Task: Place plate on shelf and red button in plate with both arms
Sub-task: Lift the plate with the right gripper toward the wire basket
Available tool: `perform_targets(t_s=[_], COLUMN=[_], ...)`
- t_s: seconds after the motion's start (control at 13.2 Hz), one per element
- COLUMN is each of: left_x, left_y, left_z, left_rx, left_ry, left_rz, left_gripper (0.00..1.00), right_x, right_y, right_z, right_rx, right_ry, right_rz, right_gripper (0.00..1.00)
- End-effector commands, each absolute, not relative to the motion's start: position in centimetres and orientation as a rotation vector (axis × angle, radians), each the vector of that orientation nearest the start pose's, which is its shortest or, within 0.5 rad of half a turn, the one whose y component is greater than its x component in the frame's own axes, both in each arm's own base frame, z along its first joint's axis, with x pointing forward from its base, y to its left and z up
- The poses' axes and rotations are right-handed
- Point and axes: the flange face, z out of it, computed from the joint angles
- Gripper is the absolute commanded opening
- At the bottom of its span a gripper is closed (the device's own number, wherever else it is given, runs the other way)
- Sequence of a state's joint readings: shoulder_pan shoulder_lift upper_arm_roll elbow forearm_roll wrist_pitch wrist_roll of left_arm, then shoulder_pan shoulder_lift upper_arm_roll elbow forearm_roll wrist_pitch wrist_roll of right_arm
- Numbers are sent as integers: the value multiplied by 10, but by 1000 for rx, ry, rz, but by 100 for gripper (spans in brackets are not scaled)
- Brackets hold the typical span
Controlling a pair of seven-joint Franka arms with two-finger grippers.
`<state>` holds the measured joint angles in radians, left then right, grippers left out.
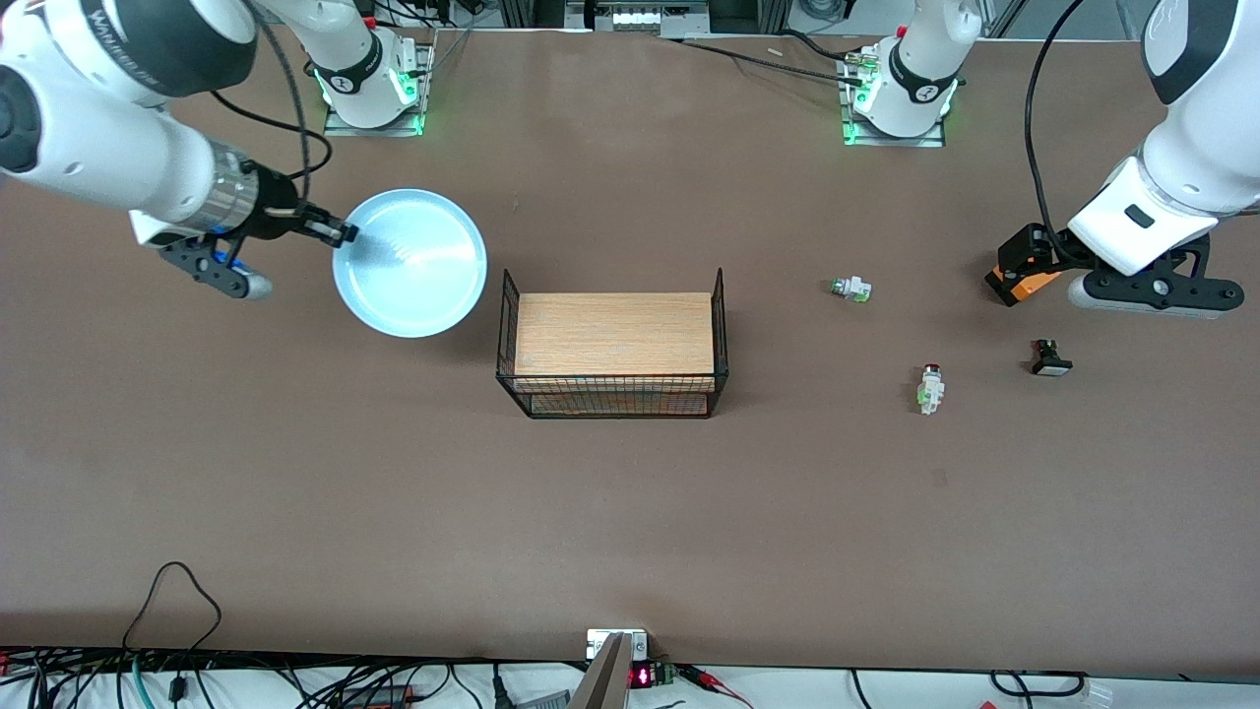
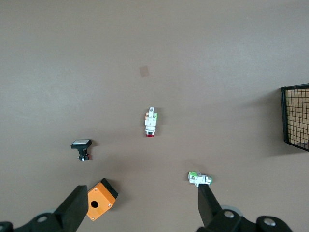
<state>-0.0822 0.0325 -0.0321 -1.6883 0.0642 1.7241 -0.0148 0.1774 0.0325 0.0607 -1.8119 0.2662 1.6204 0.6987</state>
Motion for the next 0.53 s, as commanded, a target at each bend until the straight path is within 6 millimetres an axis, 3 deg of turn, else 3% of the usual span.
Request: perform_targets(t_s=[0.0, 0.46], left_x=[573, 573], left_y=[-58, -58], left_z=[569, 569], left_rx=[-3088, -3088], left_ry=[169, 172], left_rz=[-7, -7], left_gripper=[100, 100], right_x=[513, 488], right_y=[183, 229], right_z=[506, 519], right_rx=[-2860, -2872], right_ry=[825, 889], right_rz=[491, 488], right_gripper=[0, 0])
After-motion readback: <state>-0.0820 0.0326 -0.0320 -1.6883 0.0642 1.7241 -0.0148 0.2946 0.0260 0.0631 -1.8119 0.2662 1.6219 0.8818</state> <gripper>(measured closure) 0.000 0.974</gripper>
